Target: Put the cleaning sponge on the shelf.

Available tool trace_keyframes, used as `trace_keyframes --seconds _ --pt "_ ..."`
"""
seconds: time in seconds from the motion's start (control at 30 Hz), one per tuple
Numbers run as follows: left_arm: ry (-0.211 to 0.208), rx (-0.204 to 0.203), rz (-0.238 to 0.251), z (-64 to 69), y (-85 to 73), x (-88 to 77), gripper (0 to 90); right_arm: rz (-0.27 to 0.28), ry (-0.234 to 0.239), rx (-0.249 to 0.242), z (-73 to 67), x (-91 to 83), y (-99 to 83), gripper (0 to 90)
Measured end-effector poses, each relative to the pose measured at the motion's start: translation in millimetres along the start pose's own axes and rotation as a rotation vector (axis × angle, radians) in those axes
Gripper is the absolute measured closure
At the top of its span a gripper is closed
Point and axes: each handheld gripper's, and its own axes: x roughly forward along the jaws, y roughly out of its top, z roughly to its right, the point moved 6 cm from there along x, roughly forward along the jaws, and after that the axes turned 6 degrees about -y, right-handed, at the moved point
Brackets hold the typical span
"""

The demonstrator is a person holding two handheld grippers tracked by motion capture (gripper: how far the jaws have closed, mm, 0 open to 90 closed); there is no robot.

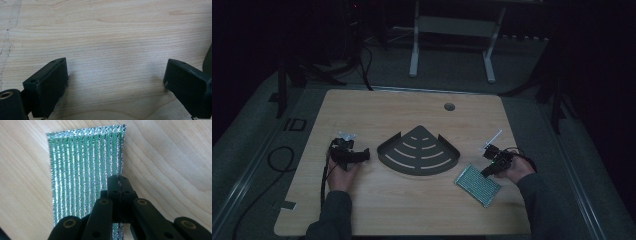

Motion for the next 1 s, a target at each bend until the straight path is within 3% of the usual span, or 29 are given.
trace_keyframes --seconds 1.0 --pt "0.0 0.0 0.0 0.0 0.0 0.0 6.2 0.032 -0.069 -0.014 5.4 -48.6 13.9 89.9"
